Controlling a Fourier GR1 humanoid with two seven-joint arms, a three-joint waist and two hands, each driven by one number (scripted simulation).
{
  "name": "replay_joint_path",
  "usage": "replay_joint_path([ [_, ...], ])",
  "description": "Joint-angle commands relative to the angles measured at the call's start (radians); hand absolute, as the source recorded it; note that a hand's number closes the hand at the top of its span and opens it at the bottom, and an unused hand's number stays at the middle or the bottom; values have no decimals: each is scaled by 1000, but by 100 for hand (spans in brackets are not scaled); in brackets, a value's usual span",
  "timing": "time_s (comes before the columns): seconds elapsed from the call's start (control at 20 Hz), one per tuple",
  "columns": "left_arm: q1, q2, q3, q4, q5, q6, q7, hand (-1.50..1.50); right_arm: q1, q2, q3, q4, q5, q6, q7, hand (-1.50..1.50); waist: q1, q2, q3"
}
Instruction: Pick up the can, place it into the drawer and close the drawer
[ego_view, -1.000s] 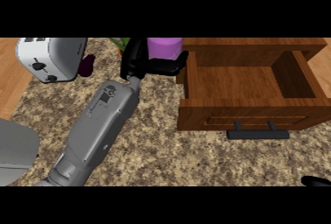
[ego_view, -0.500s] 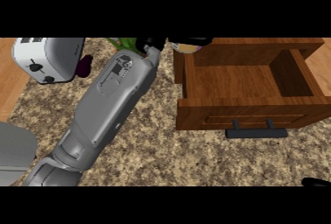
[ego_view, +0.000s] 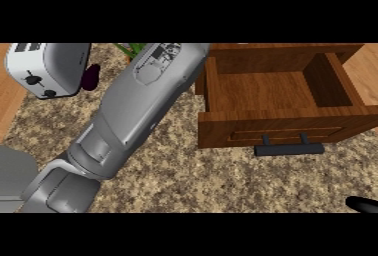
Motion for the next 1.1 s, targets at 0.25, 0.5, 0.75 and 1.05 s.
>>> replay_joint_path([
  [0.25, -151, -1, -67, 199, 94, 55, -37, 150, 23, 28, 29, -9, 20, 3, -35, -150, -35, 8, 1],
  [0.5, -200, -1, -76, 297, 100, 71, -85, 150, -31, -15, 19, 8, -5, 13, 6, -150, -42, 16, 2],
  [0.75, -258, -1, -108, 312, 148, 174, -46, -150, -68, -38, -5, 96, -6, 27, -46, -150, -58, 18, 4],
  [1.05, -231, -1, -152, 331, 180, 200, -96, -150, -118, -44, 79, 49, 112, -8, 11, -150, -49, 19, 2],
])
